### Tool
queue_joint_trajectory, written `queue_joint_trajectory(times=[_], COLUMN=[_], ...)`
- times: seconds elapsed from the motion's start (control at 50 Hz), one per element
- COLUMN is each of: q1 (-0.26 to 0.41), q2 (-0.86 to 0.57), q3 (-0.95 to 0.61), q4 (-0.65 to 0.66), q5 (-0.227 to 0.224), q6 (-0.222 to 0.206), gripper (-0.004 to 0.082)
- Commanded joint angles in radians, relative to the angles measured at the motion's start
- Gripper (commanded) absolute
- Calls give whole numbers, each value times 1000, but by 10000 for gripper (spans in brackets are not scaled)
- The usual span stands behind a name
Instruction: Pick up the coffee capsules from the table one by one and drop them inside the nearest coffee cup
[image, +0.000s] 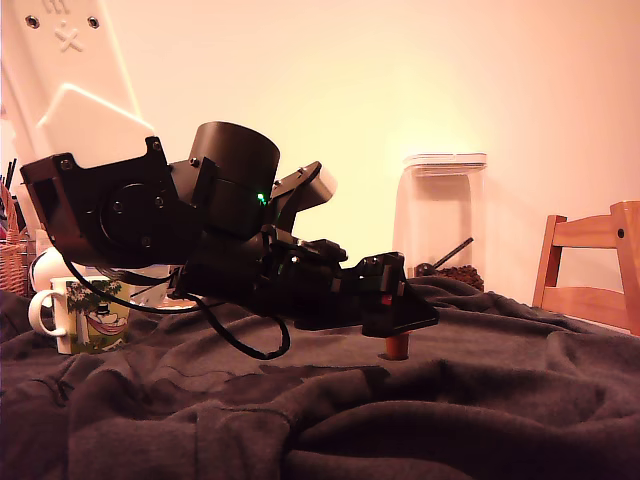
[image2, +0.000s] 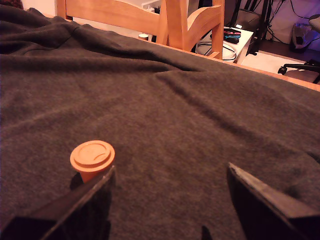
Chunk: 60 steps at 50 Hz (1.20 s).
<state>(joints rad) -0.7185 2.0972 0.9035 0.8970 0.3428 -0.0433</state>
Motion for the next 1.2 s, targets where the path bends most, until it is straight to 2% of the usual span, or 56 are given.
queue_joint_trajectory(times=[0.0,0.2,0.58,0.72,0.82,0.9,1.08,1.18], q1=[0,-2,-3,-4,-5,-4,-3,-14], q2=[-29,-29,-29,-29,-29,-29,-29,-29], q3=[1,1,-1,-1,-1,-1,0,3], q4=[-13,-11,-42,-53,-58,-64,-60,-63], q5=[-11,-21,-206,-243,-252,-297,-296,-295], q6=[6,6,-4,-1,-2,-1,11,35], gripper=[609,609,609,609,609,608,608,608])
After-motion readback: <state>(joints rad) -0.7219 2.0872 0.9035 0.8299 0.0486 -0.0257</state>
